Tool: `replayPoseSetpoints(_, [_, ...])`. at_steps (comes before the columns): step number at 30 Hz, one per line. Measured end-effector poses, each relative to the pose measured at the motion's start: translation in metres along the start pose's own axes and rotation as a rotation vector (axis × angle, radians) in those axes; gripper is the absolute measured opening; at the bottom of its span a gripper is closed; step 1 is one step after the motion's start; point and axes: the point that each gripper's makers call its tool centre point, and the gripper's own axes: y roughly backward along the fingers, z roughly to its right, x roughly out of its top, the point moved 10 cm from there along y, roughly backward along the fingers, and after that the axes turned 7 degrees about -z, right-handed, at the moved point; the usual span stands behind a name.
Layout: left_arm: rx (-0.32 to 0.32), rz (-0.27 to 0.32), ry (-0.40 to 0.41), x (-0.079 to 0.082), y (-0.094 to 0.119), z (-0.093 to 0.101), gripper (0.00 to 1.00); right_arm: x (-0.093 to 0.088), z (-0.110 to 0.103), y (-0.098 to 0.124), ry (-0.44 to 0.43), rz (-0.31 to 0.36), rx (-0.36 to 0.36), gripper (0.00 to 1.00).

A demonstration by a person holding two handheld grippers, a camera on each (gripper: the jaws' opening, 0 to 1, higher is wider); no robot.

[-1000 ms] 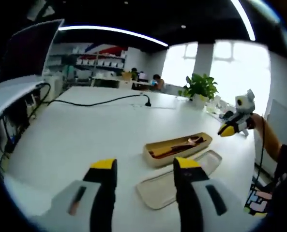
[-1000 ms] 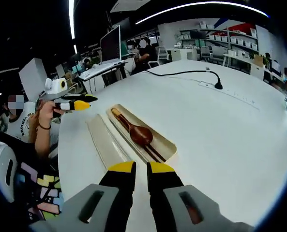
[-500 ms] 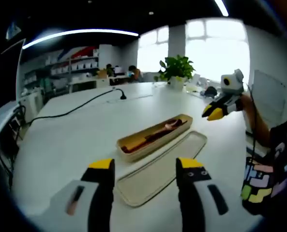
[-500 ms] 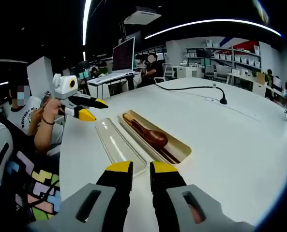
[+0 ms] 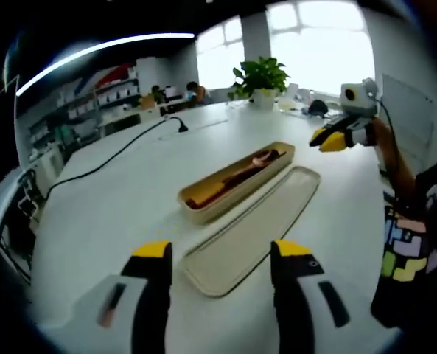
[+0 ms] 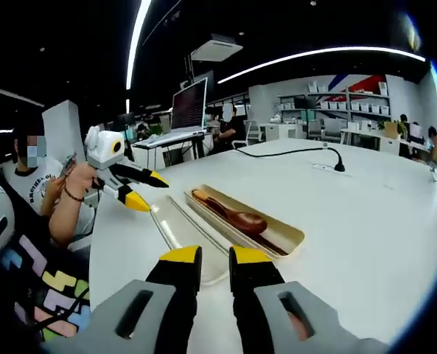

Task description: Arrange the utensils inside the cutlery case until each visible utensil rests in its matching compartment.

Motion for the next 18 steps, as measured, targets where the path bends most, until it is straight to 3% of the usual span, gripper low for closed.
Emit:
replayPoseSetpoints(8, [-0.015,-0.034,-0.007,-0.003,-0.005,-0.006,0.55,-0.003,0.002,-0.012,0.018,-0.036,-0.051,0.16])
replayPoseSetpoints(15, [-0.031,-0.051,0.011,-0.007,-0.004,-0.009,0.53,-0.010,0.000,-0.019,0.021,-0.082,-0.049,0.16])
replayPoseSetpoints(18, [-0.042,-0.025,0.049,-0.007,-0.004,-0.011,0.49,-0.011,-0.002,-0.023,0.027,-0.094,-0.046,0.16])
